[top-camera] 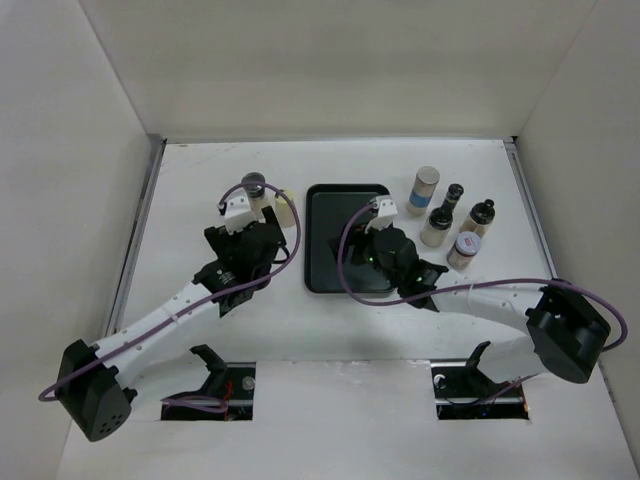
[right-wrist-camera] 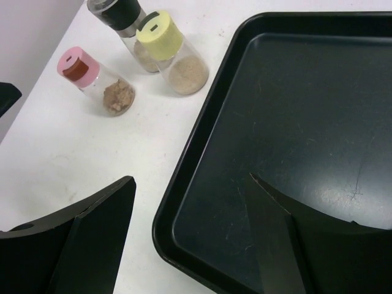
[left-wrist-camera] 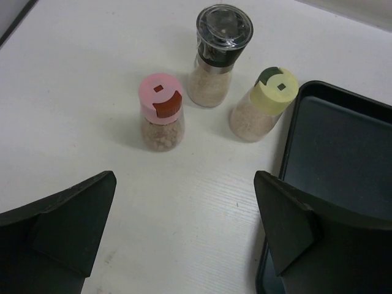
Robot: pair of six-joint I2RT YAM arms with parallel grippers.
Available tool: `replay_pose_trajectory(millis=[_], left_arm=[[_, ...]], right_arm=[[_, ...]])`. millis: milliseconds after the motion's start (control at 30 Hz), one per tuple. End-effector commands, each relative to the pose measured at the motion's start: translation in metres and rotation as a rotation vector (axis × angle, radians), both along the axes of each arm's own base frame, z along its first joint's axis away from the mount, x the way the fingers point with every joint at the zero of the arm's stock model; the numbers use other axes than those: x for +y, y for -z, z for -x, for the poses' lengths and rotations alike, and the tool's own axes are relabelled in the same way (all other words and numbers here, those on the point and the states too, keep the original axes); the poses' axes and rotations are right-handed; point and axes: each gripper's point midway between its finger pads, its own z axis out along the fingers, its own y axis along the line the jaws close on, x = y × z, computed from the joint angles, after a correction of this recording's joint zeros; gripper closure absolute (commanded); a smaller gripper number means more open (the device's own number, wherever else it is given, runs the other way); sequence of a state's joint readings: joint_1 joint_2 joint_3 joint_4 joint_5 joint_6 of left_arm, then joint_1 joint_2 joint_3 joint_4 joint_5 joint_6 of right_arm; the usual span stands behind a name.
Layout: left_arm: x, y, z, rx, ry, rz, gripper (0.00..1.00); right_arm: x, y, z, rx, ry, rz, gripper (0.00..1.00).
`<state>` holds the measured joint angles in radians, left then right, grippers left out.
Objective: Organize the condiment bottles
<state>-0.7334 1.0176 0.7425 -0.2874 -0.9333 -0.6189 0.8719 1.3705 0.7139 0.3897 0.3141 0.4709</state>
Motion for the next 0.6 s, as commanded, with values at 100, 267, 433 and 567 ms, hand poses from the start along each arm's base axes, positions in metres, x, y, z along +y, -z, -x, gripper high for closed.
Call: replay_pose_trajectory(millis=[100, 267, 433, 567], left_arm=[[0.014, -0.035, -0.012, -0.069, -0.051, 0.048, 0.0], [0.019, -0.052, -0.034, -0.073, -0.076, -0.015, 0.0], [0.024, -0.077, -0.06, -0.151, -0.102, -0.002, 0.0], [0.019, -0.088, -0.087, -0.192, -0.03, 0.054, 0.07]], right_arm=[[0.0, -0.021, -0.002, -0.058, -0.001, -0.058, 0.4], [-0.004, -0.02, -0.003, -0.05, 0.007, -0.062, 0.81], [-0.012, -0.022, -0.004, -0.055, 0.02, -0.074, 0.86], [-0.018, -0.018, -0.009, -0.046, 0.043, -0.076, 0.7]])
